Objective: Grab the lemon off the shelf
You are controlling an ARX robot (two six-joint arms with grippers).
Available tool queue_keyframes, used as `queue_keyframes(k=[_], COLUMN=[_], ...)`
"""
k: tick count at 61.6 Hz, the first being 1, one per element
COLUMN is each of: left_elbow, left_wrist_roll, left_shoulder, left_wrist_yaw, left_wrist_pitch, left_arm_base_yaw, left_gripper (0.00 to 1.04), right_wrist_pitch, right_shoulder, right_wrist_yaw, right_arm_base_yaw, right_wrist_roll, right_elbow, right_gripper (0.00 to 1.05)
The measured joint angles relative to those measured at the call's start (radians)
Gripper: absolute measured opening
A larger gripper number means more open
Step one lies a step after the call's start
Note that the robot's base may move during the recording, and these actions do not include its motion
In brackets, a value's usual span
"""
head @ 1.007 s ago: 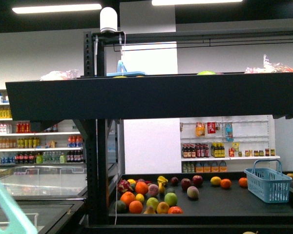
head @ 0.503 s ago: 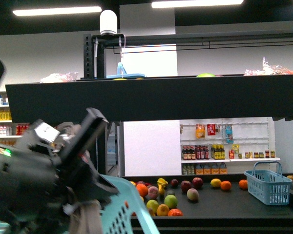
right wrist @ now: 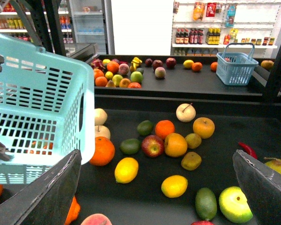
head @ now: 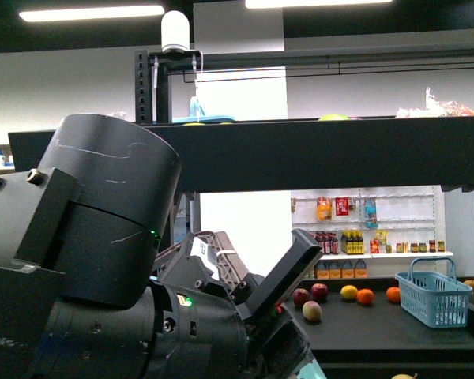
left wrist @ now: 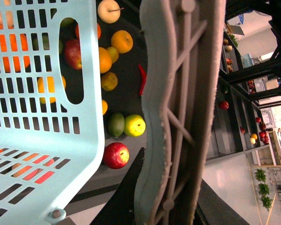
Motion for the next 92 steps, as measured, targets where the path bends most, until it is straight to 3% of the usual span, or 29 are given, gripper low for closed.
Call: queue_keyframes(k=[9,15,18,24,27,33,39,41,50,61,70,92], left_elbow=[0.003,0.004,0.004,0.005,0.005,0.005,0.005,0.005,0.005,0.005,0.005,0.005], left_wrist_roll=[-0.002,-0.004,-0.006,-0.005,-0.005,-0.005,-0.006,-0.005,-0.006,-0.006,-0.005,-0.005], left_shoulder=[0.019,0.022,0.022,0.023,0.023,0.023,0.023,0.023,0.023,0.023,0.023,0.023], left_wrist_yaw=[0.006,0.011,0.012,0.007,0.002,0.002,0.002,0.003,0.004,0.005,0.005,0.005], left_wrist_pitch=[0.011,0.012,0.012,0.012,0.012,0.012,0.012,0.012,0.012,0.012,0.012,0.012], left_arm_base_yaw=[-0.024,-0.029,-0.029,-0.03,-0.029,-0.03,-0.029,-0.03,-0.03,-0.03,-0.03,-0.03], left_gripper=[0.14,0.14,0.14,0.14,0.14,0.14,0.14,0.14,0.14,0.14,0.14,0.14], right_wrist_pitch=[-0.001,-0.159,-0.162,-0.089,0.028,0.183,0.368,0.369,0.272,0.166,0.091,-0.03], right_shoulder=[0.002,0.121,0.194,0.335,0.505,0.764,1.123,1.236,1.604,1.901,2.06,2.314], right_wrist_yaw=[0.001,0.232,0.241,0.137,0.019,-0.11,-0.141,-0.143,-0.075,0.019,0.092,0.151], right_arm_base_yaw=[0.001,0.045,0.025,-0.063,-0.18,-0.29,-0.343,-0.349,-0.319,-0.218,-0.174,-0.119], right_wrist_roll=[0.0,0.116,0.169,0.221,0.243,0.233,0.162,0.156,0.196,0.36,0.469,0.634], right_elbow=[0.0,0.057,0.064,0.071,0.114,0.203,0.332,0.383,0.584,0.886,1.011,1.248], right_gripper=[0.97,0.97,0.97,0.97,0.97,0.97,0.97,0.97,0.97,0.97,0.97,0.97])
